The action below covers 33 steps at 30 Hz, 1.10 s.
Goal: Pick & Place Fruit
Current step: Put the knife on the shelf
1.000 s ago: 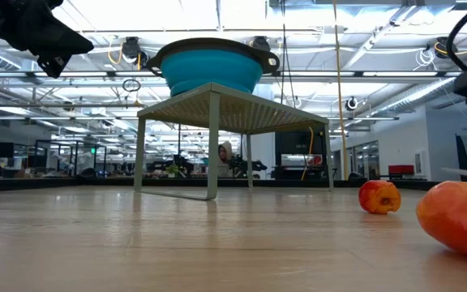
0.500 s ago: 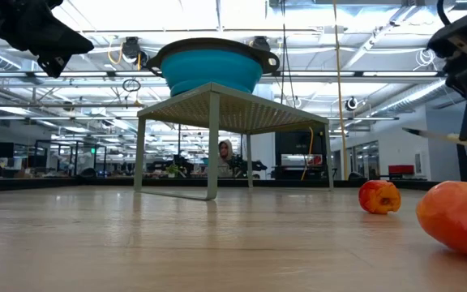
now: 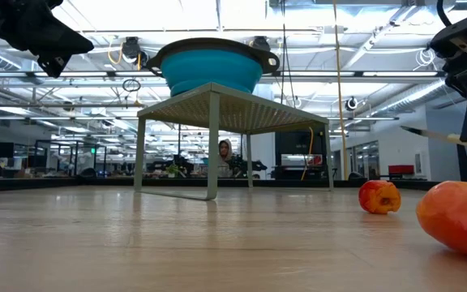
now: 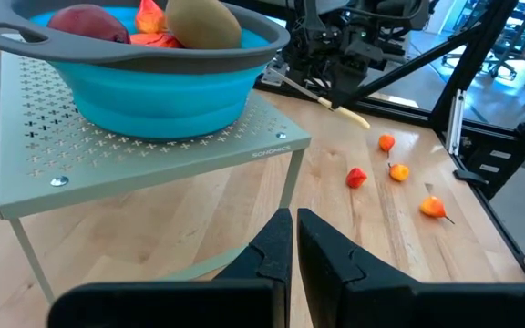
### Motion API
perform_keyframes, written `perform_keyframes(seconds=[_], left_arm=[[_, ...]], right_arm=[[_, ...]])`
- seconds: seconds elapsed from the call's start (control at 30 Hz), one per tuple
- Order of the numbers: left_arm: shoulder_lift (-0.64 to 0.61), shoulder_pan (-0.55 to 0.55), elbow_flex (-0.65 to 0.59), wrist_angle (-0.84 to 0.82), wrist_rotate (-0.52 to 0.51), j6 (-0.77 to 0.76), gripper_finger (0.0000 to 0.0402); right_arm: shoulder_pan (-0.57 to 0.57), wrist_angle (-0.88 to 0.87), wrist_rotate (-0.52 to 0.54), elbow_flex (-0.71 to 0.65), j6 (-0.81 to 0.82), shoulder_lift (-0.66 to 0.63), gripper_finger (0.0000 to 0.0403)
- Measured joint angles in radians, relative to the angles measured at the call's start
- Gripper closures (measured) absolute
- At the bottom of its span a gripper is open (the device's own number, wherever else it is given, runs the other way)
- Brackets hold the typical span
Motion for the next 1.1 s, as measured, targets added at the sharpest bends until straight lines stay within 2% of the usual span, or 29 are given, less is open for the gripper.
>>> perform_keyframes(seconds=[0.3, 0.53, 0.67, 0.9, 1.1], left_arm=[[0.0, 0.0, 0.0, 0.0, 0.0, 0.0, 0.0382], [0.0, 0.0, 0.0, 0.001, 0.0, -0.003, 0.0382], [0.0, 0.0, 0.0, 0.001, 0.0, -0.006, 0.0382], [0.0, 0.0, 0.0, 0.008, -0.013, -0.006, 0.0382], [0.0, 0.0, 0.0, 0.01, -0.015, -0.018, 0.0382]], right_arm=[[-0.006, -0.033, -0.005, 0.001, 0.005, 0.0, 0.0353], [-0.047, -0.008, 0.0, 0.001, -0.11, 0.0, 0.0353], [-0.073, 0.046, 0.018, 0.001, -0.286, 0.0, 0.0353], [-0.083, 0.198, 0.171, 0.001, -0.704, 0.0, 0.0353], [-0.083, 0.293, 0.235, 0.001, -0.951, 0.0, 0.0353]])
